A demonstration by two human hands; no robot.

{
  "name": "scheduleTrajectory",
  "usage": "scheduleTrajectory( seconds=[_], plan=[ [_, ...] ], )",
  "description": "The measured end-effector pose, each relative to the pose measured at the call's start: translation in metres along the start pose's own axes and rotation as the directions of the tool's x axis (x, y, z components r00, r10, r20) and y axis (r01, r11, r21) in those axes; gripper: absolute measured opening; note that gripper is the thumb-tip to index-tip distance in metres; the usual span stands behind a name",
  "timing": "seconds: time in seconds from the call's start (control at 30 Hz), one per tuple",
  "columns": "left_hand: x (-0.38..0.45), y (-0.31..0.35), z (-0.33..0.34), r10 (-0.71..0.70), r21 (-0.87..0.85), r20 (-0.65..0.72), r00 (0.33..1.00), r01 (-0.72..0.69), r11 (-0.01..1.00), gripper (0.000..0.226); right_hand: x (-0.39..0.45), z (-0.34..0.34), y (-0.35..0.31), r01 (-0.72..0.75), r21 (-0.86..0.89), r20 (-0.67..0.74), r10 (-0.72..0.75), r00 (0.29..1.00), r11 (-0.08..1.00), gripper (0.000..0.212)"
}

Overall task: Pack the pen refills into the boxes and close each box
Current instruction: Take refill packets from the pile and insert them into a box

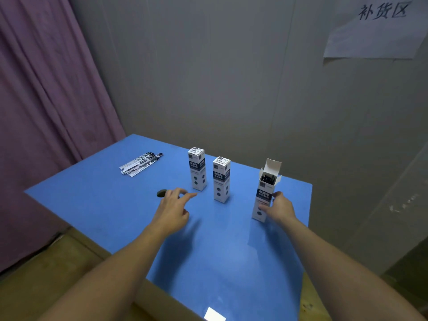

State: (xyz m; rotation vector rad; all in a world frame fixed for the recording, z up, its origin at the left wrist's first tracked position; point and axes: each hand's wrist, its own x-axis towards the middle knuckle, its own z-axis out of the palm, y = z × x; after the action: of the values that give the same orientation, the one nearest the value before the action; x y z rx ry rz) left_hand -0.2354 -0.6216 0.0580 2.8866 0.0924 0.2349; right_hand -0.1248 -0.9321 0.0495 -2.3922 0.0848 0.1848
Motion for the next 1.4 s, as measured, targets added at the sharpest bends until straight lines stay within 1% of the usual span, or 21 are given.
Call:
scheduleTrajectory(
  seconds=[0.1, 0.13, 0.17, 0.23, 0.27, 0.3, 0.37, 0.43, 0.5, 0.53, 0.63, 0.77, 0.87, 1.03, 1.2, 1.4],
  plan=[
    [-0.006, -0.025, -0.004, 0.006, 0.056, 0.046, 0.999, -0.008, 0.998, 0.058, -0.011, 0.001, -0.008, -0.153, -0.089, 0.045, 0.158, 0.986, 0.984, 0.066],
    [-0.009, -0.035, -0.006, 0.006, 0.075, 0.066, 0.998, -0.011, 0.997, 0.058, -0.016, 0.002, -0.012, -0.191, -0.157, 0.058, 0.203, 0.978, 0.969, 0.065],
    [-0.012, -0.046, -0.008, 0.001, 0.090, 0.085, 0.996, -0.008, 0.996, 0.057, -0.022, 0.002, -0.015, -0.206, -0.251, 0.074, 0.231, 0.970, 0.946, 0.057],
    [-0.019, -0.067, -0.012, -0.032, 0.110, 0.106, 0.994, 0.020, 0.994, 0.057, -0.032, 0.006, -0.023, -0.171, -0.442, 0.096, 0.236, 0.967, 0.880, 0.031],
    [-0.022, -0.078, -0.014, -0.055, 0.118, 0.112, 0.992, 0.042, 0.992, 0.057, -0.038, 0.011, -0.028, -0.148, -0.521, 0.107, 0.237, 0.966, 0.841, 0.023],
    [-0.024, -0.089, -0.017, -0.076, 0.125, 0.116, 0.990, 0.061, 0.990, 0.056, -0.045, 0.017, -0.035, -0.126, -0.578, 0.126, 0.240, 0.962, 0.807, 0.022],
    [-0.028, -0.106, -0.021, -0.106, 0.139, 0.128, 0.986, 0.087, 0.986, 0.055, -0.056, 0.032, -0.053, -0.063, -0.646, 0.195, 0.245, 0.950, 0.761, 0.029],
    [-0.033, -0.127, -0.030, -0.127, 0.133, 0.134, 0.983, 0.109, 0.985, 0.054, -0.069, 0.053, -0.079, 0.037, -0.690, 0.288, 0.227, 0.930, 0.723, 0.032],
    [-0.039, -0.149, -0.040, -0.144, 0.112, 0.131, 0.981, 0.129, 0.985, 0.050, -0.078, 0.077, -0.104, 0.115, -0.694, 0.320, 0.161, 0.933, 0.711, 0.025],
    [-0.042, -0.161, -0.045, -0.149, 0.101, 0.127, 0.981, 0.137, 0.985, 0.049, -0.080, 0.089, -0.117, 0.146, -0.680, 0.321, 0.113, 0.940, 0.718, 0.026],
    [-0.054, -0.195, -0.062, -0.157, 0.089, 0.119, 0.981, 0.147, 0.985, 0.045, -0.088, 0.122, -0.157, 0.208, -0.638, 0.313, 0.002, 0.950, 0.741, 0.038],
    [-0.066, -0.241, -0.086, -0.157, 0.113, 0.124, 0.980, 0.143, 0.983, 0.046, -0.095, 0.161, -0.209, 0.312, -0.595, 0.320, -0.138, 0.937, 0.740, 0.039],
    [-0.074, -0.270, -0.100, -0.177, 0.128, 0.117, 0.977, 0.162, 0.978, 0.045, -0.101, 0.190, -0.239, 0.367, -0.576, 0.323, -0.209, 0.923, 0.731, 0.041],
    [-0.075, -0.307, -0.112, -0.220, 0.102, 0.082, 0.972, 0.211, 0.972, 0.048, -0.101, 0.231, -0.279, 0.422, -0.566, 0.335, -0.270, 0.903, 0.708, 0.050],
    [-0.061, -0.340, -0.109, -0.239, 0.092, 0.091, 0.967, 0.231, 0.969, 0.049, -0.082, 0.262, -0.309, 0.454, -0.575, 0.381, -0.269, 0.885, 0.680, 0.034],
    [-0.018, -0.380, -0.097, -0.263, 0.082, 0.133, 0.956, 0.254, 0.964, 0.044, -0.034, 0.290, -0.337, 0.440, -0.572, 0.390, -0.242, 0.888, 0.692, 0.036]
  ],
)
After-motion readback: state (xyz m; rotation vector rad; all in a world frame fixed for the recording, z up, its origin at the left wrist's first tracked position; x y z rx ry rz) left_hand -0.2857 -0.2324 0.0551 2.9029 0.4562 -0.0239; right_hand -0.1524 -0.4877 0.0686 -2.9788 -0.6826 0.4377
